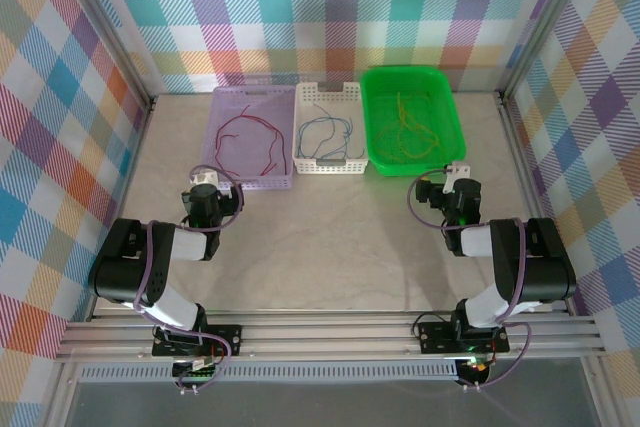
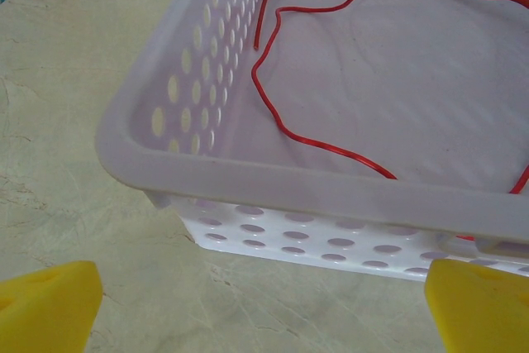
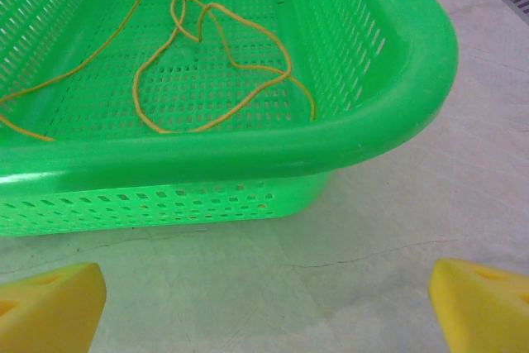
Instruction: Untangle the cables
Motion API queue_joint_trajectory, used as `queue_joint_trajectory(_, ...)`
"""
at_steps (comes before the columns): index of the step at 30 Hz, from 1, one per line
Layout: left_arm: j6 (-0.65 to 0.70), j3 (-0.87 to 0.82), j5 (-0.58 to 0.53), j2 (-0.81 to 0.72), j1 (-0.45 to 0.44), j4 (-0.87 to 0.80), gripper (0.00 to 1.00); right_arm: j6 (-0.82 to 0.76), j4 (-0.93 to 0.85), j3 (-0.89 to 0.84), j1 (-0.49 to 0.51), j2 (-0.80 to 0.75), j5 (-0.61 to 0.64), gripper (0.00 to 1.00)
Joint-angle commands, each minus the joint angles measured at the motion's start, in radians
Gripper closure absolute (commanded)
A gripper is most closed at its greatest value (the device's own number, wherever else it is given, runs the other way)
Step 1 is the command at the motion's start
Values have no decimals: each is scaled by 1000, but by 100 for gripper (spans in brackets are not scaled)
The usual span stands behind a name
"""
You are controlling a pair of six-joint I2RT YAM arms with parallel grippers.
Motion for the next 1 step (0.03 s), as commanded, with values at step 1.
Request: queue_joint_trajectory(1,-16,24,11,1,10,37,0,15,12,22,-5,-6,-14,0)
